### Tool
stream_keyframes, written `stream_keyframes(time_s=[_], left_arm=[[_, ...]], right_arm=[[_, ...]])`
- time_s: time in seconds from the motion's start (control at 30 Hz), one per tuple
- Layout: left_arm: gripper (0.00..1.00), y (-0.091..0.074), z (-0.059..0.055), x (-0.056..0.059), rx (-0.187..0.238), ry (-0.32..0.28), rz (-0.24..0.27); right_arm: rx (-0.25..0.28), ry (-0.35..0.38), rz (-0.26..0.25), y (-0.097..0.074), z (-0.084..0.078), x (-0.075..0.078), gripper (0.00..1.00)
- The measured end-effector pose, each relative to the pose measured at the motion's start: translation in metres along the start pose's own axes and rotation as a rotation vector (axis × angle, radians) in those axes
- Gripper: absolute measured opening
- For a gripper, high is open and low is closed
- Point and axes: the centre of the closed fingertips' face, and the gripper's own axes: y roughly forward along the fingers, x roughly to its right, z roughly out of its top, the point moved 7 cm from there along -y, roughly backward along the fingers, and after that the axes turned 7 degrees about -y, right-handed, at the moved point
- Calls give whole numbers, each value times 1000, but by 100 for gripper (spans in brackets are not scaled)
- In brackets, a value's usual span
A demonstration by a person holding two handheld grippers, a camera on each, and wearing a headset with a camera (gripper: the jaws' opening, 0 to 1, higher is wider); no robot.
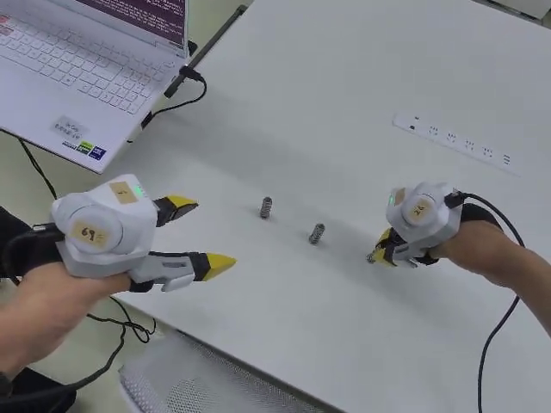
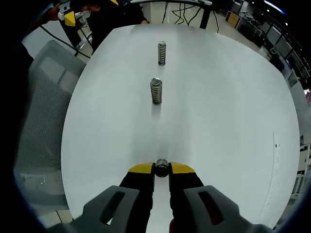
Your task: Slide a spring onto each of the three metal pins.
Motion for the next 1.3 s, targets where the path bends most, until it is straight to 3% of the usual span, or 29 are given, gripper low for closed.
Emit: stream_keyframes(time_s=[0.17, 0.5, 0.7, 0.87, 1.0, 1.3], left_arm=[[54, 0, 0, -1, -1, 1, -1], [54, 7, 6, 3, 10, 12, -21], [55, 9, 4, 6, 7, 18, -38], [54, 9, 3, 7, 10, 24, -47], [54, 9, 2, 7, 12, 25, -53], [54, 9, 1, 6, 18, 26, -54]], right_arm=[[10, 15, -7, -3, 1, 0, 10], [39, 62, -49, -23, -3, -6, 20], [71, 122, -109, -36, -12, -14, 24], [131, 210, -146, -44, -18, -26, 27], [140, 231, -166, -50, -22, -37, 29], [234, 335, -255, -66, -21, -48, 33]])
